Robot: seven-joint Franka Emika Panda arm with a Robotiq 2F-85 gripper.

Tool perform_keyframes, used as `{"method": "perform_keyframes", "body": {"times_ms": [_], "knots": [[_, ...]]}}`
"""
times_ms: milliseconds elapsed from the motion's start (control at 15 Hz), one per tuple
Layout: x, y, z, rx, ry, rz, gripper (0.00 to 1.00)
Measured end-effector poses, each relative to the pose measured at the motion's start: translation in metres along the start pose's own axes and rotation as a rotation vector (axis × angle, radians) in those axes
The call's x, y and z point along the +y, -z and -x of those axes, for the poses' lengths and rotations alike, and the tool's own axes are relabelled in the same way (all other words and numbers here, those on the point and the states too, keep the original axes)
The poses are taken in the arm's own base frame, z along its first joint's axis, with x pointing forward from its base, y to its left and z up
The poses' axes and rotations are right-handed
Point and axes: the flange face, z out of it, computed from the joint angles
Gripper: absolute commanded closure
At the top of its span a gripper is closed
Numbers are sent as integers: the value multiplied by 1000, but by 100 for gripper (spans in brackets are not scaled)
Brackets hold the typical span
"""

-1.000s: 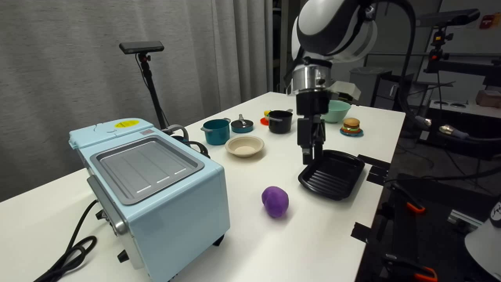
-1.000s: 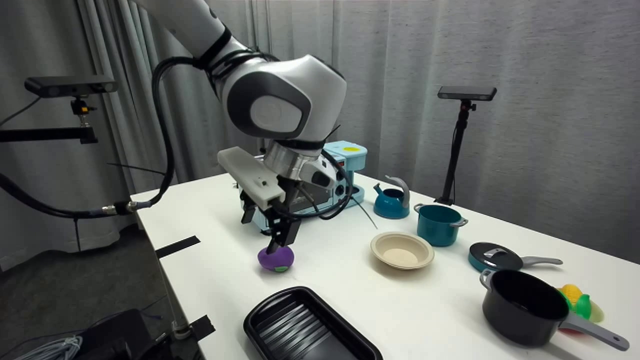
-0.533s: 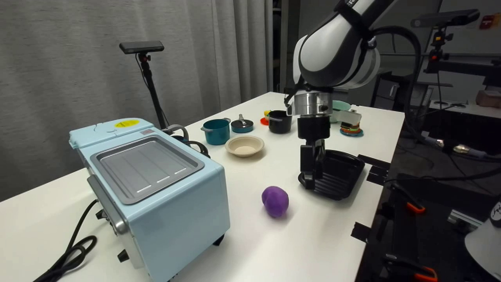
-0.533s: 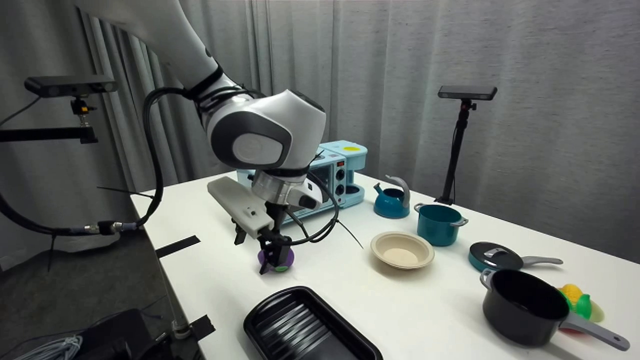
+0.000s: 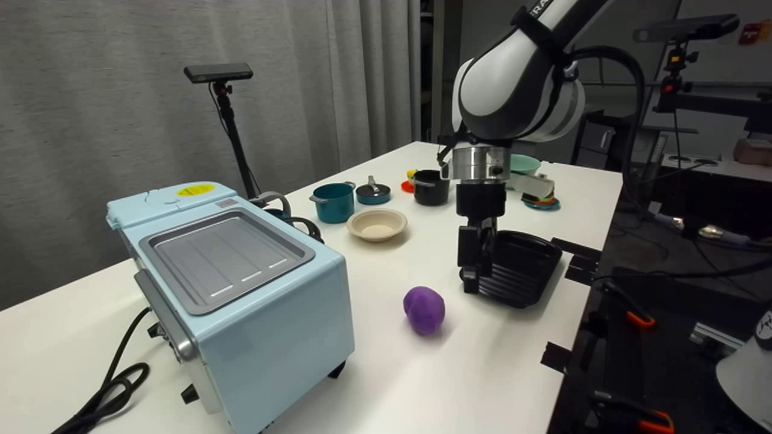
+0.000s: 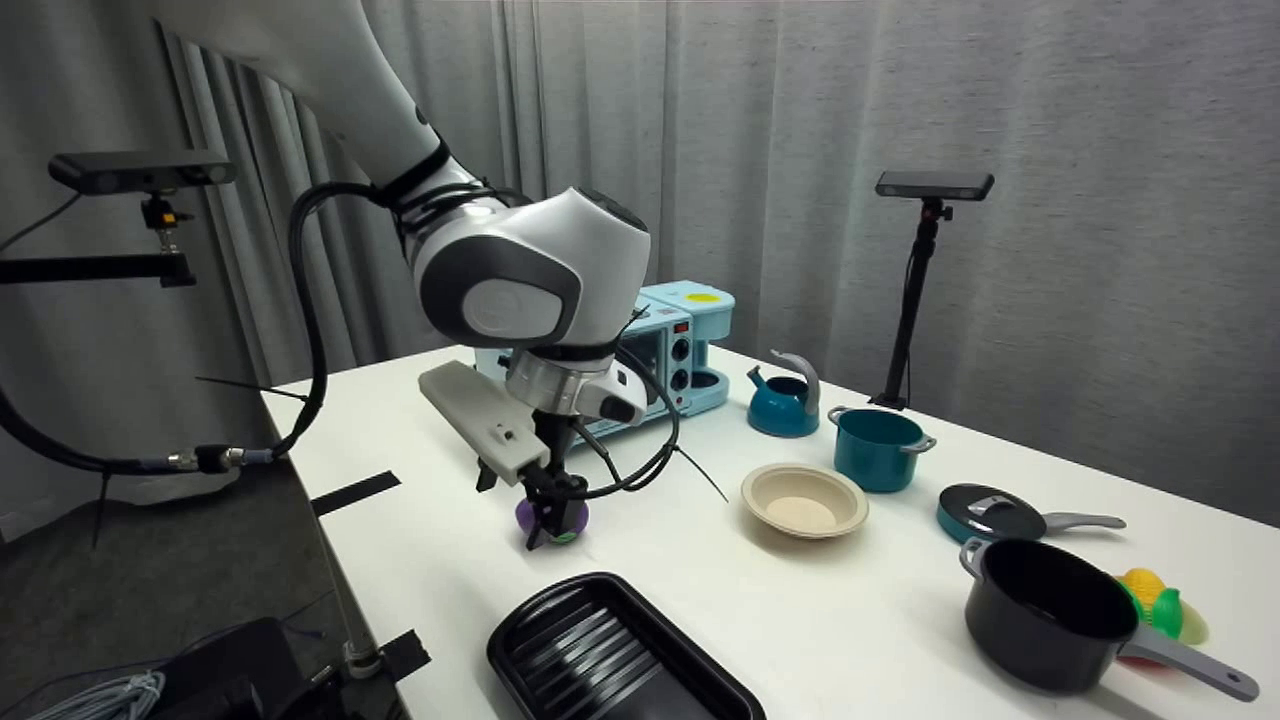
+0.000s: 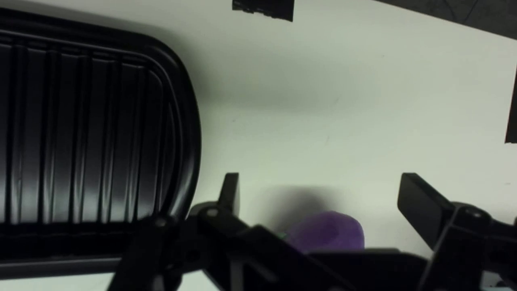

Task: Put the purple plush toy on the white plate

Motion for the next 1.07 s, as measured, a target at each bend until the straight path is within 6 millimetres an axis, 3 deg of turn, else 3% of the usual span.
{"method": "perform_keyframes", "body": {"times_ms": [333,600,800,867,933,1067], "knots": [[3,-24,-15,124,4,-74,0],[-7,-48,-28,178,53,-120,0],[-11,-55,-43,210,99,-118,0],[-10,-54,-48,221,110,-112,6],[-9,-54,-52,231,119,-106,26],[-5,-51,-60,253,131,-92,42]]}}
